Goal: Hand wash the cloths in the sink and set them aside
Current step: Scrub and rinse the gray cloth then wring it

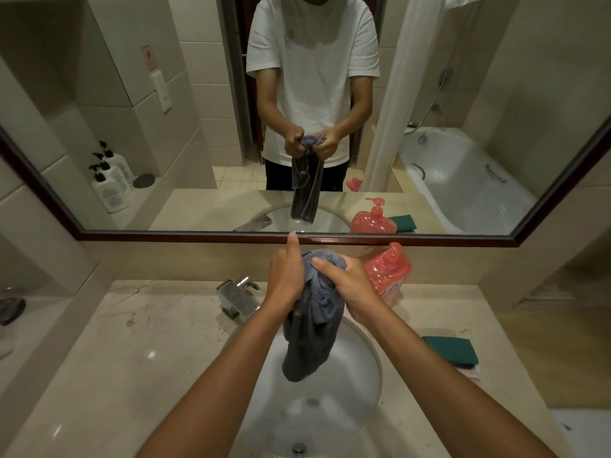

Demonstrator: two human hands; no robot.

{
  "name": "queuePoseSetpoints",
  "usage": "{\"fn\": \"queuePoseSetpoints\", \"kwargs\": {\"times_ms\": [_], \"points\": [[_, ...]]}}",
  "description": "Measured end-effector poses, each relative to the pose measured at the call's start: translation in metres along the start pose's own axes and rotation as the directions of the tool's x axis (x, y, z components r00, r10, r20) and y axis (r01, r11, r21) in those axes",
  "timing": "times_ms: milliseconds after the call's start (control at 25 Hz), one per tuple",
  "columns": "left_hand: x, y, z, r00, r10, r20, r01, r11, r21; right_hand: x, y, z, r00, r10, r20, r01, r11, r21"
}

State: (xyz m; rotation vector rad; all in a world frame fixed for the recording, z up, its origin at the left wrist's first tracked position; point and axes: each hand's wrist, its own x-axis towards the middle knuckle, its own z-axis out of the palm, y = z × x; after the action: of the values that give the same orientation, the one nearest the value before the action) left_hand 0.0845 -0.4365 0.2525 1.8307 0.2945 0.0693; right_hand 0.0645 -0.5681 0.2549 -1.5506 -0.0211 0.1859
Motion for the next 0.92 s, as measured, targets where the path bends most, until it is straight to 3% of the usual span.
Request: {"fn": "queuePoseSetpoints", "kwargs": {"times_ms": [120,280,400,560,800,920], "points": [[-0.003,-0.002,0.001,0.999,-0.009,0.041,0.015,0.987,-0.158,-0.001,0.000,0.006,0.999,0.008,-0.037,-0.006,0.999,0.046],[-0.016,-0.014,0.005,0.969,0.052,0.242,0.032,0.943,-0.331,-0.003,-0.007,0.008,0.985,-0.053,-0.163,0.087,0.974,0.208],[-0.029,-0.027,0.013,0.914,0.042,0.403,0.182,0.845,-0.502,-0.003,-0.021,0.006,0.985,-0.050,-0.167,0.115,0.905,0.409],[-0.041,-0.047,0.021,0.920,-0.011,0.392,0.251,0.785,-0.566,0.002,-0.039,-0.004,0.980,-0.047,-0.192,0.154,0.791,0.593],[-0.020,-0.036,0.007,0.915,-0.219,0.339,0.403,0.486,-0.775,-0.004,-0.023,-0.014,0.975,-0.051,-0.216,0.111,0.954,0.278],[-0.010,-0.021,0.003,0.917,-0.269,0.295,0.394,0.493,-0.775,-0.011,-0.011,-0.001,0.977,-0.010,-0.213,0.045,0.986,0.161]]}}
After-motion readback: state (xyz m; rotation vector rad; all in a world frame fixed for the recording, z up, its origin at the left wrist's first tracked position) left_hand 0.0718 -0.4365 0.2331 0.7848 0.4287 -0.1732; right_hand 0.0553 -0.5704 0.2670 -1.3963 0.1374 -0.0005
